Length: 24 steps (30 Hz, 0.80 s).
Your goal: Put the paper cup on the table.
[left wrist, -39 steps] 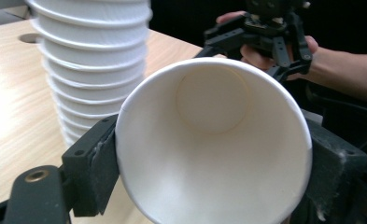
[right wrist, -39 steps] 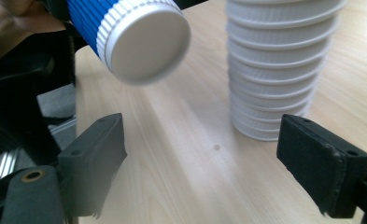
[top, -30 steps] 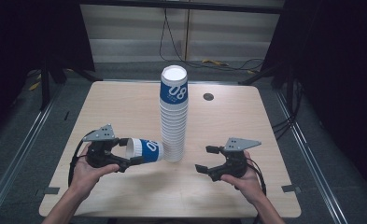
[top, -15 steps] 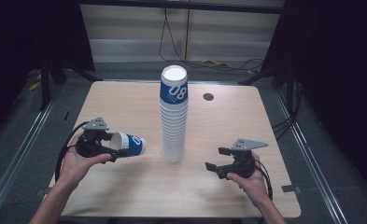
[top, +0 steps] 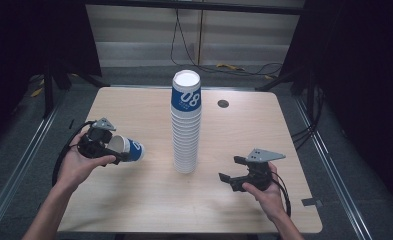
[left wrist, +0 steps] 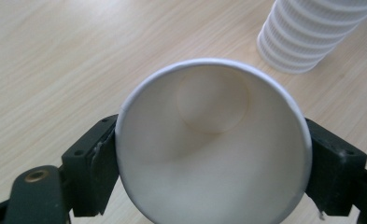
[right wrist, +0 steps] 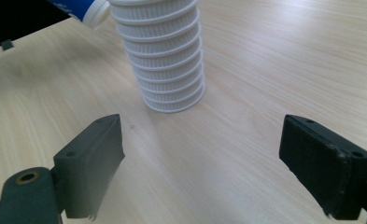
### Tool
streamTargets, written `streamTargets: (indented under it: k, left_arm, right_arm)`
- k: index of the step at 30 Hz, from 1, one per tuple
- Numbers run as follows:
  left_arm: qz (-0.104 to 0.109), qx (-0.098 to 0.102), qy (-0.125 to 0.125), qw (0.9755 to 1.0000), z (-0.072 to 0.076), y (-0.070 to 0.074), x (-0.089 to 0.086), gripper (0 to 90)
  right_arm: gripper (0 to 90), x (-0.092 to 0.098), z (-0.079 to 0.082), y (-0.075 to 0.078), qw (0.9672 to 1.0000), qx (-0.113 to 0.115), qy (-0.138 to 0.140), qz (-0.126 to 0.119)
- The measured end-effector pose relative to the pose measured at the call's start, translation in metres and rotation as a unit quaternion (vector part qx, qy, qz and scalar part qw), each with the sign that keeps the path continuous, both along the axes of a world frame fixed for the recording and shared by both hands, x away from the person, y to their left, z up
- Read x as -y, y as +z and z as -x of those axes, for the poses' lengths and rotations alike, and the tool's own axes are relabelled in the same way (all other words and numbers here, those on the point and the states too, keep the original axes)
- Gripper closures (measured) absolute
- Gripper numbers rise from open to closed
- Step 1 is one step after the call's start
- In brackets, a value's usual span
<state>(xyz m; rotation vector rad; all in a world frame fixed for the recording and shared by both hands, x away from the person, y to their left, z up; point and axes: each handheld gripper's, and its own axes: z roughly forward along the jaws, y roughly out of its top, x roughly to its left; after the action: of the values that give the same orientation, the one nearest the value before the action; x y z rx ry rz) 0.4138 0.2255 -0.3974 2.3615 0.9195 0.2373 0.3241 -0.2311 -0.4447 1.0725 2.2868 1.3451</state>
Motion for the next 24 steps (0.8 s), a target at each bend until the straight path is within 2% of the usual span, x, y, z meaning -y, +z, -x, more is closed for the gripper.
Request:
streamTargets:
  k: [1,3,5,7,10,11,13,17,20,22,24]
  left_arm:
    - [-0.014,-0.003,0.002,0.9999,-0.002,-0.001,0.002,17.5]
    - [-0.042,-0.020,0.007,0.9989,-0.005,-0.001,0.003,17.5]
    - [-0.046,-0.030,0.013,0.9984,-0.007,-0.003,0.006,17.5]
    - [-0.075,-0.041,0.013,0.9962,-0.011,-0.006,0.010,17.5]
    - [-0.092,-0.067,0.011,0.9935,-0.016,-0.012,0.017,17.3]
    - [-0.094,-0.074,0.012,0.9927,-0.019,-0.014,0.018,17.3]
    - [-0.107,-0.075,0.011,0.9914,-0.023,-0.014,0.020,17.1]
    - [-0.114,-0.084,0.020,0.9898,-0.030,-0.014,0.023,16.7]
    - [-0.131,-0.094,0.021,0.9866,-0.035,-0.015,0.026,16.3]
    - [-0.123,-0.092,0.028,0.9877,-0.037,-0.016,0.028,15.8]
    - [-0.130,-0.085,0.023,0.9876,-0.039,-0.017,0.031,15.2]
  right_arm:
    - [14.0,0.000,-0.001,-0.001,1.0000,-0.003,0.000,-0.001]
    - [14.0,0.000,-0.002,-0.002,1.0000,-0.007,0.001,-0.001]
    - [14.0,0.000,-0.002,-0.002,1.0000,-0.008,0.003,0.000]
    - [14.0,-0.001,-0.002,-0.002,1.0000,-0.008,0.004,0.002]
    - [14.1,0.000,-0.001,-0.002,1.0000,-0.008,0.005,0.002]
    - [14.0,0.000,-0.001,-0.002,1.0000,-0.007,0.006,0.003]
    - [14.0,0.000,0.000,-0.001,1.0000,-0.007,0.006,0.002]
    - [14.1,0.000,-0.001,-0.003,0.9999,-0.009,0.007,0.001]
    - [14.0,-0.001,-0.002,-0.003,0.9999,-0.010,0.010,0.003]
    - [14.0,-0.002,-0.001,-0.004,0.9999,-0.011,0.011,0.004]
    - [14.0,-0.003,-0.001,-0.004,0.9999,-0.009,0.008,0.008]
